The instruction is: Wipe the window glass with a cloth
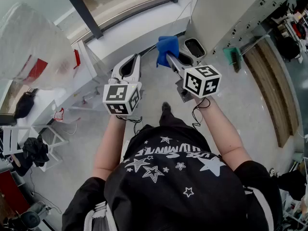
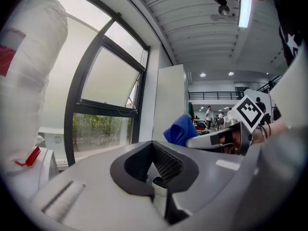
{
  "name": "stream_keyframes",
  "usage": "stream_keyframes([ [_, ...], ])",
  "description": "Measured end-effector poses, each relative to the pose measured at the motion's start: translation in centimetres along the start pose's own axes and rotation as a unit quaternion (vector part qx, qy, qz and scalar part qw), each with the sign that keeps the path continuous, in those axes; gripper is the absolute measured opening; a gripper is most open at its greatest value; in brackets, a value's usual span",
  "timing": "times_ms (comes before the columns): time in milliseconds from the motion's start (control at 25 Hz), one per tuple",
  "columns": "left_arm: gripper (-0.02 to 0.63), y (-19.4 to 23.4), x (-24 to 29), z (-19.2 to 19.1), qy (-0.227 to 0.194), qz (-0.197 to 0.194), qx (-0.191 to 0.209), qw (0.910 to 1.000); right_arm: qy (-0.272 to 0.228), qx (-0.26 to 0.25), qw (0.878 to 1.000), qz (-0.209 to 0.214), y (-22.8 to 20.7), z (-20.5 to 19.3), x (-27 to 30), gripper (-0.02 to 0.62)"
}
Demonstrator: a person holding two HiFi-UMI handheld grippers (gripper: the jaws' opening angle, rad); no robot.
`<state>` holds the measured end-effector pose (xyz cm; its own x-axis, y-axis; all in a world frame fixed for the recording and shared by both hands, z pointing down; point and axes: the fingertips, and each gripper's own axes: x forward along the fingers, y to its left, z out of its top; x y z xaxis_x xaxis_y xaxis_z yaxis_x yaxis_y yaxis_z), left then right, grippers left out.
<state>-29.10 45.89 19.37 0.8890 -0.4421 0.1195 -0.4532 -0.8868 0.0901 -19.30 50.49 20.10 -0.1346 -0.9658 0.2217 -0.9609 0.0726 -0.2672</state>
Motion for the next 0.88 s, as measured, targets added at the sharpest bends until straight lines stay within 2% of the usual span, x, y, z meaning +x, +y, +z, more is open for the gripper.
stream_keyframes([
  [680, 0.009, -0.7, -0.5, 0.2, -0.004, 0.011, 0.008, 0.9999, -0.006, 0.016, 1.0, 0.003, -0.4, -0.4, -1.0, 0.074],
  [880, 0.009, -0.2, -1.6, -0.9, 0.004, 0.012, 0.004, 0.9999, 0.001, 0.043, 0.999, -0.007, -0.6, -1.9, -0.7, 0.074],
])
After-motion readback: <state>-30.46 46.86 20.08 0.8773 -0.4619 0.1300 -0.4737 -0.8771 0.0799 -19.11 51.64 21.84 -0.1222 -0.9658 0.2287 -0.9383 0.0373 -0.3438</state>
